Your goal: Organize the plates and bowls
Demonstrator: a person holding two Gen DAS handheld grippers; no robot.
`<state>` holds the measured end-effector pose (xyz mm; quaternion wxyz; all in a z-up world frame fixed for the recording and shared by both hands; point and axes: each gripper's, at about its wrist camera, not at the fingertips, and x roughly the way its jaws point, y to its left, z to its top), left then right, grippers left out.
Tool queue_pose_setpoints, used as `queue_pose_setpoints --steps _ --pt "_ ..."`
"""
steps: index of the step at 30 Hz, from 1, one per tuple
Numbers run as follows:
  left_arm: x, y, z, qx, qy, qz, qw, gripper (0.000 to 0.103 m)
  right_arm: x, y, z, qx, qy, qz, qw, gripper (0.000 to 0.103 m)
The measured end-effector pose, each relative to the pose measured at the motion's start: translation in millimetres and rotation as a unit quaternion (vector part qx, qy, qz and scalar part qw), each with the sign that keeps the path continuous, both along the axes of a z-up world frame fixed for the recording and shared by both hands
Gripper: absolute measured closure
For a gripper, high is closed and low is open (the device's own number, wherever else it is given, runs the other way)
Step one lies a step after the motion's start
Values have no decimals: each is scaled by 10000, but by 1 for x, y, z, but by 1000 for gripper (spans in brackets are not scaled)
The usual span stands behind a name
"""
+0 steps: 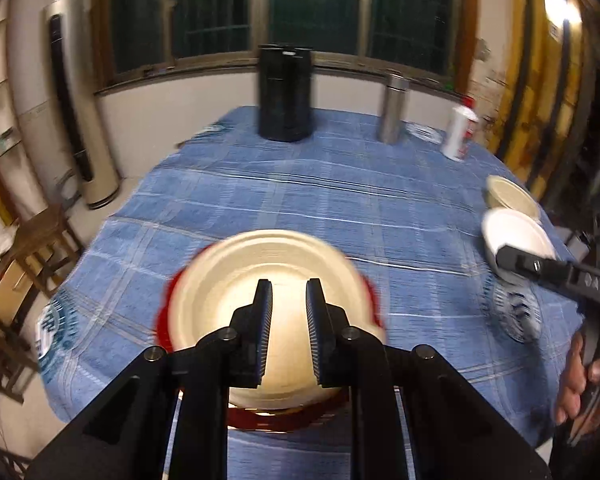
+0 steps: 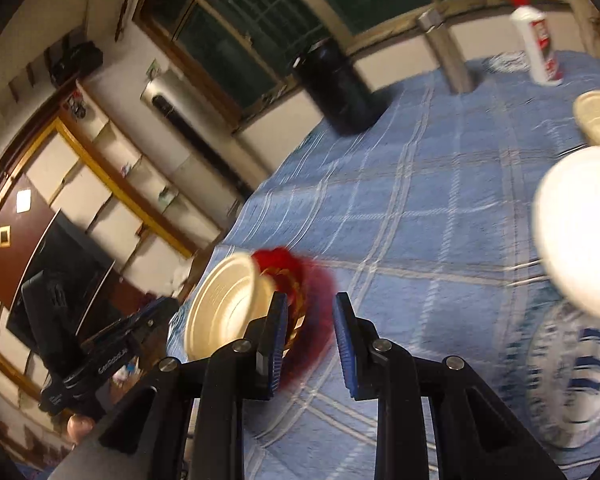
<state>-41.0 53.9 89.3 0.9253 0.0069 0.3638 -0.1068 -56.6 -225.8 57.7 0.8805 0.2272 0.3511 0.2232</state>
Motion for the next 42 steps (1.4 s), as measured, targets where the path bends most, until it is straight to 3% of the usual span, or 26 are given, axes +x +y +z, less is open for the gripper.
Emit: queue_pose_setpoints --steps 4,9,15,24,26,27,29,32,38,42 --pt "3 -40 -3 -12 177 -479 9987 88 -13 -58 5 -86 -252 -768 9967 77" --pt "11 -102 -12 -109 617 -1171 9911 88 -27 -128 3 3 -235 -1572 9873 77" --pt "32 -162 -9 -90 822 -1530 9848 88 -38 -185 -5 -492 -204 -2503 9667 77" --pt "68 -216 -16 -400 1266 -1738 9758 88 -18 -206 -39 -481 127 -2502 9669 77" --pt "73 -224 -16 -440 1282 -1791 9745 88 -13 -207 -46 -550 259 -2555 9649 82" --pt "75 -230 -17 -438 1307 -1822 9735 84 -9 -210 -53 -520 409 -2542 9649 90" --pt "78 -239 -20 -474 1380 -1902 9709 80 -6 -213 -57 -373 501 -2511 9659 92" --pt "80 -251 -25 -579 1513 -2027 9658 80 -7 -211 -53 -533 401 -2536 9650 92" --pt "85 -271 -38 -154 1253 -1963 9724 80 -5 -210 -55 -568 390 -2491 9660 92" --pt "83 -276 -48 90 1060 -1907 9759 92 -5 -210 -56 -561 383 -2451 9671 89"
